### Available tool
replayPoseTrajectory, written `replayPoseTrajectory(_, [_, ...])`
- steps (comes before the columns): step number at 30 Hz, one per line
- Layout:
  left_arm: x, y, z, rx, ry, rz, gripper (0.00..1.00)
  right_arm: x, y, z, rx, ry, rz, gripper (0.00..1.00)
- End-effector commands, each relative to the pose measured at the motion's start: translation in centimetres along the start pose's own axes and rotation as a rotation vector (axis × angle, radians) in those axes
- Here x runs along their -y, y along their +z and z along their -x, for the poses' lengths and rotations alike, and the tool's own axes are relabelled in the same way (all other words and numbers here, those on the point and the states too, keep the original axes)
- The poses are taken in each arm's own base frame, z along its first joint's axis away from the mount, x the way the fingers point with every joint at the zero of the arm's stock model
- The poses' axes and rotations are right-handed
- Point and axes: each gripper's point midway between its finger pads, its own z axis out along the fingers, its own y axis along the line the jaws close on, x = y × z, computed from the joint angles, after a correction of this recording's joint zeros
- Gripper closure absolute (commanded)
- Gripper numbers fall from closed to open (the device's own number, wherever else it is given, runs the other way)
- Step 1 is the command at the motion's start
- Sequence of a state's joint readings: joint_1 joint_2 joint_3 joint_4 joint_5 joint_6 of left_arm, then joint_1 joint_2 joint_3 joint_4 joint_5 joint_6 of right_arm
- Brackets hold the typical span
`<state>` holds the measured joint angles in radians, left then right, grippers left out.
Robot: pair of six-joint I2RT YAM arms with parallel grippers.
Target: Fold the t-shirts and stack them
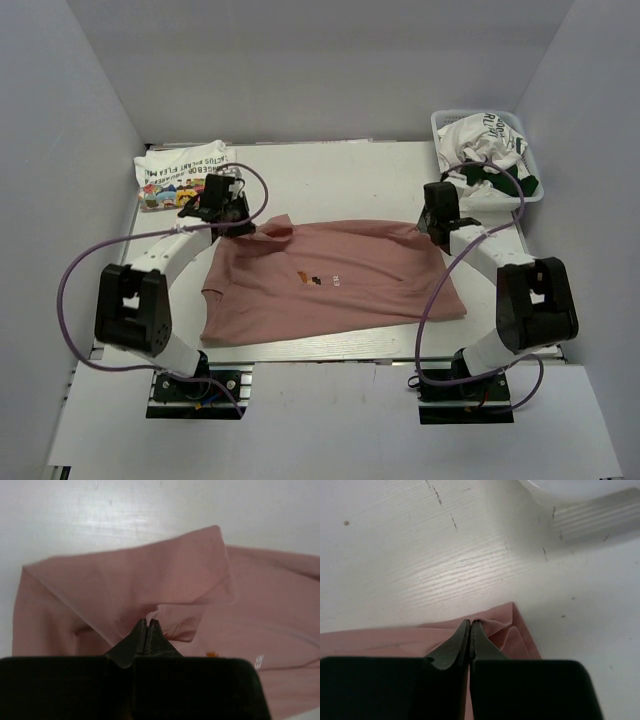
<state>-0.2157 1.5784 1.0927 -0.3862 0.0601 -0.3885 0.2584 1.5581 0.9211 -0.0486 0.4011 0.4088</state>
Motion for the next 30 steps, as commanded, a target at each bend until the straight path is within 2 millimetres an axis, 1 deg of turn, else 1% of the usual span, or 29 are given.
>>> replayPoseTrajectory(1, [-0.2,-3.2,-1.4,0.037,-0.057,0.003,1.00,0.6,-1.6,1.0,0.064,0.024,-0.001,1.00])
replayPoseTrajectory(2, [-0.4,-4.6,-2.9,0.044,-0.084,0.004,1.00,1.0,-2.1,0.7,0.066,0.040,-0.001,1.00])
replayPoseTrajectory(3, [-0.5,-5.3,-3.5,0.053,-0.105,0.000,1.00,1.1,-2.7,1.2,0.083,0.053,0.003,1.00])
replayPoseTrajectory(4, [-0.8,-5.8,-4.4,0.049,-0.124,0.001,1.00,1.3,-2.8,0.5,0.072,0.062,0.001,1.00])
replayPoseTrajectory(5, [-1.1,-6.8,-5.5,0.062,-0.155,-0.006,1.00,1.6,-2.9,0.1,0.068,0.063,0.002,1.00])
replayPoseTrajectory(7, [-1.8,-7.6,-7.5,0.041,-0.186,0.004,1.00,2.5,-3.5,0.1,0.084,0.084,-0.026,1.00])
replayPoseTrajectory(8, [-2.6,-7.6,-9.2,0.017,-0.229,0.029,1.00,2.6,-3.7,-0.1,0.082,0.086,-0.033,1.00])
replayPoseTrajectory(9, [-2.6,-8.2,-9.3,0.041,-0.241,0.016,1.00,3.3,-3.7,-0.5,0.074,0.086,-0.057,1.00])
replayPoseTrajectory(10, [-3.1,-8.3,-11.3,-0.008,-0.263,0.030,1.00,3.6,-3.7,-0.9,0.065,0.093,-0.078,1.00])
replayPoseTrajectory(11, [-3.3,-8.6,-11.9,-0.020,-0.286,0.038,1.00,3.9,-3.7,-1.0,0.064,0.095,-0.092,1.00])
replayPoseTrajectory(12, [-3.8,-9.3,-12.0,0.005,-0.331,0.066,1.00,4.1,-3.6,-1.0,0.063,0.101,-0.104,1.00])
replayPoseTrajectory(13, [-4.3,-9.7,-12.6,0.001,-0.357,0.094,1.00,4.5,-3.7,-1.6,0.041,0.116,-0.125,1.00])
replayPoseTrajectory(14, [-5.0,-10.4,-13.7,-0.027,-0.375,0.133,1.00,5.2,-3.6,-1.3,0.051,0.124,-0.163,1.00])
replayPoseTrajectory(16, [-5.6,-11.3,-14.3,-0.021,-0.453,0.174,1.00,5.9,-3.7,-1.8,0.031,0.145,-0.197,1.00])
replayPoseTrajectory(17, [-6.0,-12.3,-14.8,-0.017,-0.484,0.191,1.00,6.2,-3.7,-1.9,0.031,0.155,-0.211,1.00])
replayPoseTrajectory(18, [-6.4,-12.5,-15.5,-0.020,-0.563,0.228,1.00,6.4,-3.8,-2.1,0.028,0.170,-0.219,1.00])
replayPoseTrajectory(19, [-6.7,-12.8,-15.9,-0.022,-0.580,0.247,1.00,6.9,-3.7,-2.3,0.024,0.183,-0.231,1.00])
replayPoseTrajectory(20, [-7.1,-13.1,-16.4,-0.031,-0.602,0.270,1.00,6.8,-3.6,-2.5,0.012,0.181,-0.225,1.00])
replayPoseTrajectory(21, [-6.8,-13.0,-16.8,-0.049,-0.618,0.262,1.00,6.9,-3.6,-2.9,0.000,0.194,-0.232,1.00])
replayPoseTrajectory(22, [-6.8,-13.0,-16.8,-0.049,-0.618,0.262,1.00,7.0,-3.5,-2.8,-0.002,0.202,-0.227,1.00])
replayPoseTrajectory(24, [-6.9,-13.3,-17.8,-0.088,-0.652,0.285,1.00,7.1,-3.2,-3.2,-0.016,0.216,-0.228,1.00])
replayPoseTrajectory(26, [-7.1,-13.3,-18.2,-0.104,-0.660,0.301,1.00,7.2,-3.1,-3.3,-0.025,0.208,-0.226,1.00])
replayPoseTrajectory(27, [-7.1,-13.4,-17.7,-0.085,-0.658,0.303,1.00,7.1,-3.1,-3.3,-0.027,0.209,-0.220,1.00])
replayPoseTrajectory(28, [-7.2,-13.4,-18.0,-0.099,-0.666,0.317,1.00,7.1,-3.1,-3.3,-0.027,0.205,-0.217,1.00])
replayPoseTrajectory(29, [-7.0,-13.4,-18.1,-0.108,-0.678,0.307,1.00,7.2,-3.1,-3.3,-0.026,0.203,-0.220,0.97])
replayPoseTrajectory(30, [-7.1,-13.5,-18.3,-0.116,-0.677,0.314,1.00,7.2,-3.2,-3.3,-0.027,0.207,-0.221,0.93])
